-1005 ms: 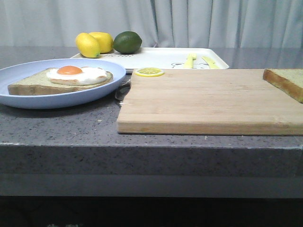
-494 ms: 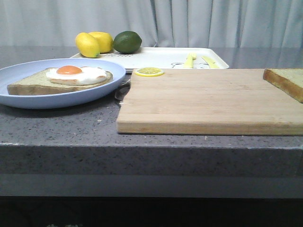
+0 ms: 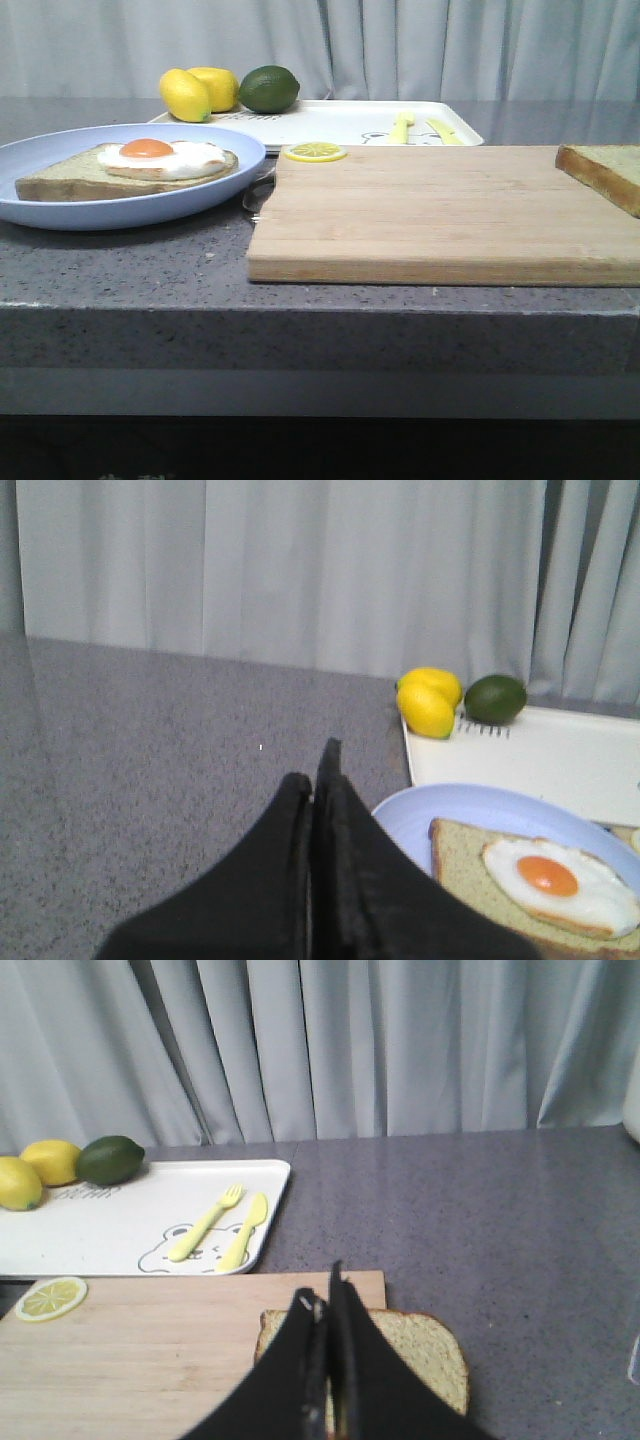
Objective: Place bread and move sandwich to tray
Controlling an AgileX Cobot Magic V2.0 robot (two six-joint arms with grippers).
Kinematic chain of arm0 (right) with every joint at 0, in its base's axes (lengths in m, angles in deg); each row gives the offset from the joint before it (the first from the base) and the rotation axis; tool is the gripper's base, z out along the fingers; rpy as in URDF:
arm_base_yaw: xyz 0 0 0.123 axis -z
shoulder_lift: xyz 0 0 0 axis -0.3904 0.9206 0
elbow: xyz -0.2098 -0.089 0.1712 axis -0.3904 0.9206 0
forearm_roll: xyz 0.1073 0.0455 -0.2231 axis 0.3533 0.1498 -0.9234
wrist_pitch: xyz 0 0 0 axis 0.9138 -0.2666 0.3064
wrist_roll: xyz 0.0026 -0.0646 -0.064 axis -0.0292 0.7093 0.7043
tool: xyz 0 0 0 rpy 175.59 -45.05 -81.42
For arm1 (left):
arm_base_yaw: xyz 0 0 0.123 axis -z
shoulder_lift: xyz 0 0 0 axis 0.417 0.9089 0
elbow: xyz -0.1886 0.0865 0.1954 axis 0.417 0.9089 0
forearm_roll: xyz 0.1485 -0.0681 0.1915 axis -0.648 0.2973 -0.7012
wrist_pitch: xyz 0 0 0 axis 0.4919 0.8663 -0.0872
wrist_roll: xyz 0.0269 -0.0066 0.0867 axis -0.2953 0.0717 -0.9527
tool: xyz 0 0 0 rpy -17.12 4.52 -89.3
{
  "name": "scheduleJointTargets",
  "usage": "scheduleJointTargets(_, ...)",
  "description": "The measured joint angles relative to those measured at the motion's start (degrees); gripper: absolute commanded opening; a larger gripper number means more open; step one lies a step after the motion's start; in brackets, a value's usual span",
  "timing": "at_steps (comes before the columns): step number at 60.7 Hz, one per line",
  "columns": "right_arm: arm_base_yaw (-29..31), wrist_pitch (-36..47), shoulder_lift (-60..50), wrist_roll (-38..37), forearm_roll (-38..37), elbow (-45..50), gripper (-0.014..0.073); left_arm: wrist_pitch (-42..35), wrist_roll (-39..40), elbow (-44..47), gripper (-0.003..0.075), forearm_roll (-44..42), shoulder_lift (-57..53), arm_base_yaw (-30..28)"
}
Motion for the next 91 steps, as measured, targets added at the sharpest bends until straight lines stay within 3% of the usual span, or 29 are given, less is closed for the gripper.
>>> scheduleJointTargets(11,0.0,0.4,4.4,0.0,-0.1,0.0,-0.0048,-1.7,0.0,0.0,-0.0013,0.0,5.0,0.0)
scheduleJointTargets(16,0.0,0.5,4.6,0.0,-0.1,0.0,0.0026,-2.8,0.0,0.0,0.0055,0.0,5.1,0.0)
scheduleJointTargets(21,0.0,0.9,4.7,0.0,-0.1,0.0,0.0183,-3.3,0.0,0.0,0.0210,0.0,5.1,0.0)
scheduleJointTargets(30,0.0,1.0,4.7,0.0,-0.1,0.0,0.0573,-3.4,0.0,0.0,0.0601,0.0,5.1,0.0)
scheduleJointTargets(33,0.0,1.1,4.7,0.0,-0.1,0.0,0.0654,-3.5,0.0,0.0,0.0664,0.0,5.1,0.0)
scheduleJointTargets(35,0.0,1.3,4.7,0.0,-0.1,0.0,0.0660,-3.7,0.0,0.0,0.0681,0.0,5.1,0.0)
scheduleJointTargets(54,0.0,2.5,4.8,0.0,0.3,-0.1,0.0641,-4.8,0.0,0.0,0.0669,0.0,5.1,0.0)
scheduleJointTargets(67,0.0,-2.5,8.4,0.0,1.7,-3.0,0.0641,-5.5,0.0,0.0,0.0669,0.0,5.1,0.0)
scheduleJointTargets(82,0.0,-6.1,12.6,0.0,1.8,-6.2,0.0641,0.9,0.0,-3.3,0.0669,0.0,10.7,0.3)
scheduleJointTargets(91,0.0,-7.0,14.7,0.0,1.9,-6.6,0.0641,3.2,0.0,-6.7,0.0669,0.0,16.4,4.9)
